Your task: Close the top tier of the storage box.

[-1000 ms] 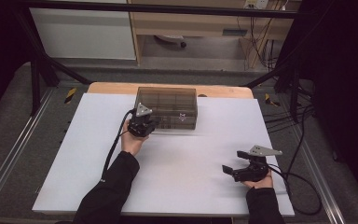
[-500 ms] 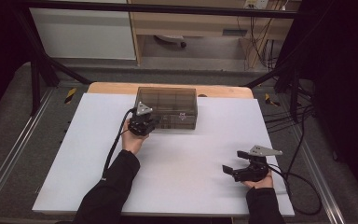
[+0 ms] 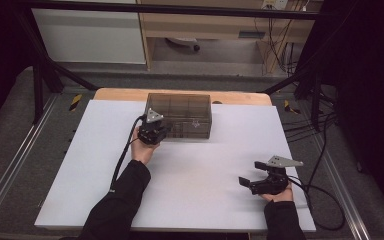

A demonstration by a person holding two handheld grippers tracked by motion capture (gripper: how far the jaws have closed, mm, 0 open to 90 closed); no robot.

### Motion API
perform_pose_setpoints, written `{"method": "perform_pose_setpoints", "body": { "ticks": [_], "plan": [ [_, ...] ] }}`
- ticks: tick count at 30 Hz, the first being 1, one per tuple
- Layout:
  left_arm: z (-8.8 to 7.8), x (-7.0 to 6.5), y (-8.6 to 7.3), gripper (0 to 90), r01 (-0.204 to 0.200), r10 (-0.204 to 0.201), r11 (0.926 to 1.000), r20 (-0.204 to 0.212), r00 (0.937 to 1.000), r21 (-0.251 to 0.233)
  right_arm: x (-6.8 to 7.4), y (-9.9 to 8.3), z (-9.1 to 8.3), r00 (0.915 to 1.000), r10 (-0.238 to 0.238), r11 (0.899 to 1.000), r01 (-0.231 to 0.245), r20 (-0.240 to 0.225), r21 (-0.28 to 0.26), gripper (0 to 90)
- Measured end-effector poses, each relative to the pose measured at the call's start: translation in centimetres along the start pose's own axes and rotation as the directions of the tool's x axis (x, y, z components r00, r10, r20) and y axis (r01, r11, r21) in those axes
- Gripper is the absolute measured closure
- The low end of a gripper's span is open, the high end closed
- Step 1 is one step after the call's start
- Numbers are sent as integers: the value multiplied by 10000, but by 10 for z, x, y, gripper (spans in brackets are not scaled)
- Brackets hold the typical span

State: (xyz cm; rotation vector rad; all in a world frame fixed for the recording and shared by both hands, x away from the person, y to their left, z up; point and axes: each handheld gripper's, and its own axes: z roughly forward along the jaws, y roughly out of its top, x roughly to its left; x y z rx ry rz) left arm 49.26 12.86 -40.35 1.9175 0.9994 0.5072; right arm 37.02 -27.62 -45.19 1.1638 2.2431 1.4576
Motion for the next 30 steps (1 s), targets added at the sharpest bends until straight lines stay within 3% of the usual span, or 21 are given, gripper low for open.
{"method": "perform_pose_setpoints", "body": {
  "ticks": [19, 30],
  "plan": [
    [4, 2, -1, 900, -48, 47, 10000, -267, 9996, -20, 0, 0, 0, 10000, 8, 10000, -8, -10, -7, 2],
    [-8, -4, -5, 900, -175, 175, 9998, 32, 9998, 17, 0, 0, 0, 10000, 35, 10000, -35, -32, -28, 2]
  ]
}}
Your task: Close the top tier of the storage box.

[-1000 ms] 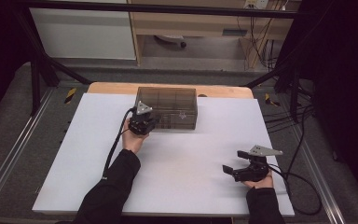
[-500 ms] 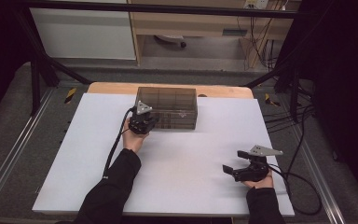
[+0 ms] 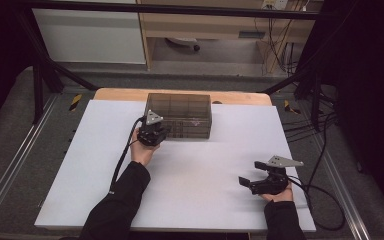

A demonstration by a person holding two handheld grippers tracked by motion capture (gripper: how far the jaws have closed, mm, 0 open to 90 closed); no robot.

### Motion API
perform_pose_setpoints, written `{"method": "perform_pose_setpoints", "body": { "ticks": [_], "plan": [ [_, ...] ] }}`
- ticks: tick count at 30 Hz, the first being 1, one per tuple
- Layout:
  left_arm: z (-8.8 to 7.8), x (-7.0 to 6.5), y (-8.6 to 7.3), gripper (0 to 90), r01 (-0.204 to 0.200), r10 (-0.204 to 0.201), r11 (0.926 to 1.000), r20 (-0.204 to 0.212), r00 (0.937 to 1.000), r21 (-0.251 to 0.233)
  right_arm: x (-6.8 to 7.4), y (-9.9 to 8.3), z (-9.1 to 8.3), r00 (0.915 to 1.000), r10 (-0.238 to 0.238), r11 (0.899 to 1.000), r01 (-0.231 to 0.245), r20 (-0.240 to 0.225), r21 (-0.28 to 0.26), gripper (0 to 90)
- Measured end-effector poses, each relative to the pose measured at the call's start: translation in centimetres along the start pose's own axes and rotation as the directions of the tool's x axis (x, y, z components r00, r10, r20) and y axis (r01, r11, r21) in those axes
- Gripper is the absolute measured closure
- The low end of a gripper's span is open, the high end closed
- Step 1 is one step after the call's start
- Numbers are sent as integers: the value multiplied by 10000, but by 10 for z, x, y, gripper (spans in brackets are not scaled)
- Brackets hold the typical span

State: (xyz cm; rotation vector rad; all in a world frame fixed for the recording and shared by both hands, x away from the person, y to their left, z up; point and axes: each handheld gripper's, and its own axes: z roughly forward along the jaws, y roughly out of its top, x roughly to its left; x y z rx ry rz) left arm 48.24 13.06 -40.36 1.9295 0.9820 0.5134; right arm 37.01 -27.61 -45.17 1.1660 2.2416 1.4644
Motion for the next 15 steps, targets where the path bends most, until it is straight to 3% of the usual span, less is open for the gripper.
{"method": "perform_pose_setpoints", "body": {
  "ticks": [5, 8, 10, 15],
  "plan": [
    [-10, -1, -7, 847, -28, 26, 10000, 194, 9998, 90, 0, 0, 1, 10000, -25, 10000, 25, 7, 0, 2],
    [-16, -2, -13, 792, 149, -155, 9998, 443, 9989, 148, 0, 0, 0, 10000, -11, 10000, 11, 6, -27, 2],
    [-20, -1, -16, 733, 7, -17, 9997, 395, 9992, 257, 0, 0, 0, 10000, 18, 10000, -18, -14, -30, 2],
    [-32, -1, -27, 550, 77, -87, 9998, 546, 9985, 190, 0, 0, 1, 10000, 22, 10000, -22, -15, -32, 2]
  ]
}}
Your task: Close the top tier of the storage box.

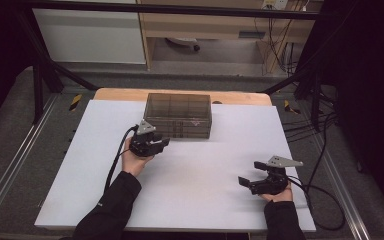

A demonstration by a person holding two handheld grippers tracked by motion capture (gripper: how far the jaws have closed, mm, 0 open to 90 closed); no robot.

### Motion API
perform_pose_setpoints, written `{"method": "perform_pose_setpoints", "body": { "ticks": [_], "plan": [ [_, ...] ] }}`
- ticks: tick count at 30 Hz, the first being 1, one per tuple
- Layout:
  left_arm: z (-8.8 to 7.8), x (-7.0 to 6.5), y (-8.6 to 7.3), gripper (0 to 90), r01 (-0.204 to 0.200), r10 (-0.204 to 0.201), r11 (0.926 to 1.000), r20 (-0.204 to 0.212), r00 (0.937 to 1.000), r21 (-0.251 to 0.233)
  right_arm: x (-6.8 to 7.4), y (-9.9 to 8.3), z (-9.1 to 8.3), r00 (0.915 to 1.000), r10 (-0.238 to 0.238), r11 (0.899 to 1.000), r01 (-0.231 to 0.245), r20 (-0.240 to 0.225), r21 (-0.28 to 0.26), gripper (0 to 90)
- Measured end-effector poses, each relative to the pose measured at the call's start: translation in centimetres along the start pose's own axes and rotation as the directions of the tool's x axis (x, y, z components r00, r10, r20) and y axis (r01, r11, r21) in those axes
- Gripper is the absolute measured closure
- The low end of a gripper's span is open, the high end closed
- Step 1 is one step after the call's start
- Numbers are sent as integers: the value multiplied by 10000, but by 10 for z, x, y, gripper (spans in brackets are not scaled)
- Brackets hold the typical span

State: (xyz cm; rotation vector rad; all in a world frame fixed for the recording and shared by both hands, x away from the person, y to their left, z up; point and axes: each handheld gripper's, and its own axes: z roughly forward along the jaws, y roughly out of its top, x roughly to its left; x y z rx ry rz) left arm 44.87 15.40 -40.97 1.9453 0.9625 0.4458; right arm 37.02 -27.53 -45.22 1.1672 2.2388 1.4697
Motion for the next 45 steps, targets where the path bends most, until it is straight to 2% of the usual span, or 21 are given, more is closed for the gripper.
{"method": "perform_pose_setpoints", "body": {
  "ticks": [7, 14, 18, 27, 40, 45],
  "plan": [
    [-16, 2, -17, 352, -9, 9, 10000, 253, 9997, -10, 0, 0, 1, 10000, -9, 10000, 9, -7, 40, 2],
    [-29, 3, -34, 160, -144, 142, 9998, 167, 9998, 138, 0, 0, 1, 10000, 32, 10000, -32, -27, 71, 2],
    [-36, 5, -43, 97, -96, 90, 9994, 201, 9998, 326, 0, 0, 1, 10000, 27, 10000, -27, -26, 69, 2],
    [-56, 13, -64, 68, -77, 61, 9988, 323, 9995, 491, 1, -1, 1, 10000, 40, 10000, -40, -27, 81, 2],
    [-87, 35, -94, 83, 194, -192, 9985, -47, 9998, 521, 0, -1, 1, 10000, 38, 9999, -38, 9, 107, 2],
    [-94, 39, -103, 89, 256, -254, 9983, -57, 9997, 528, 0, -1, 1, 10000, 43, 9999, -43, 25, 132, 2]
  ]
}}
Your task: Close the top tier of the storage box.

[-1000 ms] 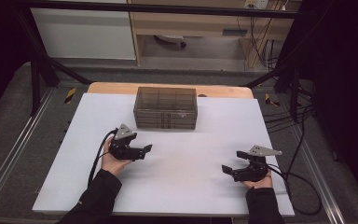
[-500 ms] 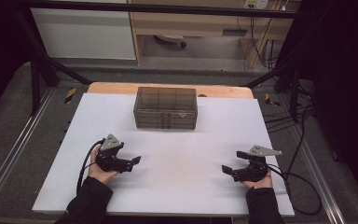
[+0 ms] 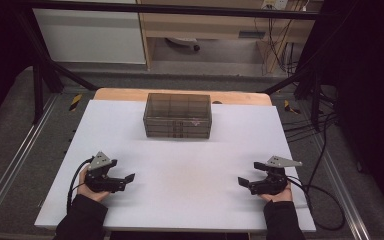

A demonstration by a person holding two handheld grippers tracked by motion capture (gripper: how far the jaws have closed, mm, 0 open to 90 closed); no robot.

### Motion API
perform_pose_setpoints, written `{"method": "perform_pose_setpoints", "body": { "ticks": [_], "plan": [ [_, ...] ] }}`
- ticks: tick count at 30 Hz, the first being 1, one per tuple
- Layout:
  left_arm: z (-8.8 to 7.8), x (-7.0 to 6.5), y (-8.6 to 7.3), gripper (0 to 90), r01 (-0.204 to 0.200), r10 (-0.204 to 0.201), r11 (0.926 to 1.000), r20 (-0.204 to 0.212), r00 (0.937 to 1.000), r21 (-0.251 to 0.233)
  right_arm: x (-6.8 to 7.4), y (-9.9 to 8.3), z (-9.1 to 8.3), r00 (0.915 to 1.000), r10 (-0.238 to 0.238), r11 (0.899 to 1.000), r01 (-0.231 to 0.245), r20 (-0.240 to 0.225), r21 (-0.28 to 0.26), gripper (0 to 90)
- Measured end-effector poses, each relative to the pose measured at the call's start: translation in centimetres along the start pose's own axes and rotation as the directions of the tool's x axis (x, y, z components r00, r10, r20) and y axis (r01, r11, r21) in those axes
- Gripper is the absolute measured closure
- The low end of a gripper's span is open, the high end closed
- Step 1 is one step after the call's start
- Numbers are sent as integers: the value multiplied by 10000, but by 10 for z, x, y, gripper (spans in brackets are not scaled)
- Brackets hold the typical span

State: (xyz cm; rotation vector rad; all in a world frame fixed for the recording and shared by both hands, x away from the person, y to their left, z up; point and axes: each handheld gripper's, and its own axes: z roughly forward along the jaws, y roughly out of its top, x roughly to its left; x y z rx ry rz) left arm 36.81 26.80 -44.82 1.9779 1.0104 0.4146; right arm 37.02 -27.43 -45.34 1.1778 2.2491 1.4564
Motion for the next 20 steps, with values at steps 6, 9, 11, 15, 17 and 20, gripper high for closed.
{"method": "perform_pose_setpoints", "body": {
  "ticks": [6, 9, 11, 15, 17, 20],
  "plan": [
    [-1, 4, -6, 92, -1, 1, 10000, -57, 10000, 59, 0, 0, 1, 10000, -34, 10000, 34, 13, 35, 2],
    [-1, 3, -6, 92, -62, 63, 9999, -52, 10000, 88, 0, -1, 2, 10000, -22, 10000, 22, -5, 85, 2],
    [-1, 4, -7, 92, -18, 18, 10000, -28, 10000, 40, 0, -1, 2, 10000, -14, 10000, 14, -10, 88, 2],
    [-2, 4, -7, 92, -22, 22, 10000, -32, 10000, 61, 0, -1, 2, 10000, -29, 10000, 29, -4, 82, 2],
    [-2, 5, -7, 92, -44, 45, 10000, -46, 10000, 80, 0, -1, 2, 10000, -8, 10000, 8, -11, 92, 2],
    [-2, 5, -7, 92, -27, 28, 10000, -41, 10000, 54, 0, -1, 2, 10000, -10, 10000, 10, -8, 87, 2]
  ]
}}
